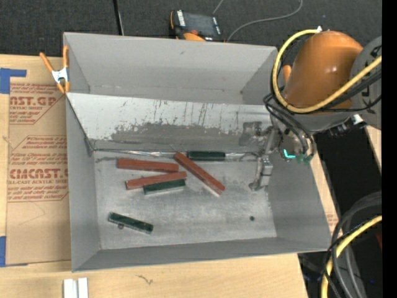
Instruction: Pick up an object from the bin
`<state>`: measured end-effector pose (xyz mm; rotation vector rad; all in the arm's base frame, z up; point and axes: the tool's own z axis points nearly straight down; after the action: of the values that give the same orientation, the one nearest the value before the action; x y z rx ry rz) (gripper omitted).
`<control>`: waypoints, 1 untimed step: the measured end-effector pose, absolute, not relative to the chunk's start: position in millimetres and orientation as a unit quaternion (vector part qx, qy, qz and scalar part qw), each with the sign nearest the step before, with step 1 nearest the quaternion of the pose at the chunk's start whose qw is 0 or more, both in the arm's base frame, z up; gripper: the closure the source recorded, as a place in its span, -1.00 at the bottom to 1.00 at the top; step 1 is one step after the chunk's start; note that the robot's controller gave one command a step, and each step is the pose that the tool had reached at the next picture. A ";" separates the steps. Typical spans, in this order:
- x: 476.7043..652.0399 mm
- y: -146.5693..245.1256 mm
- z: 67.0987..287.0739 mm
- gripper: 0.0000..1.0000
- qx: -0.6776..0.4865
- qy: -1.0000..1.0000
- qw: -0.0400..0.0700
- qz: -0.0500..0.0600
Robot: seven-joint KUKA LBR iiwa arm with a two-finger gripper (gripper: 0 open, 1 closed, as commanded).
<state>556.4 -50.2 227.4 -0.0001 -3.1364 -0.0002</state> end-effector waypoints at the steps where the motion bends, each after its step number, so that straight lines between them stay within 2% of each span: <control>1: 572.1 -2.6 101.9 -1.00 0.118 -0.993 0.002 -0.001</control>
Offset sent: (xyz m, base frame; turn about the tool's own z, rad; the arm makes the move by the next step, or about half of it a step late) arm 0.0170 0.0458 -0.1217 -0.2357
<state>572.1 -2.6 101.9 0.3715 -3.1155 -0.0033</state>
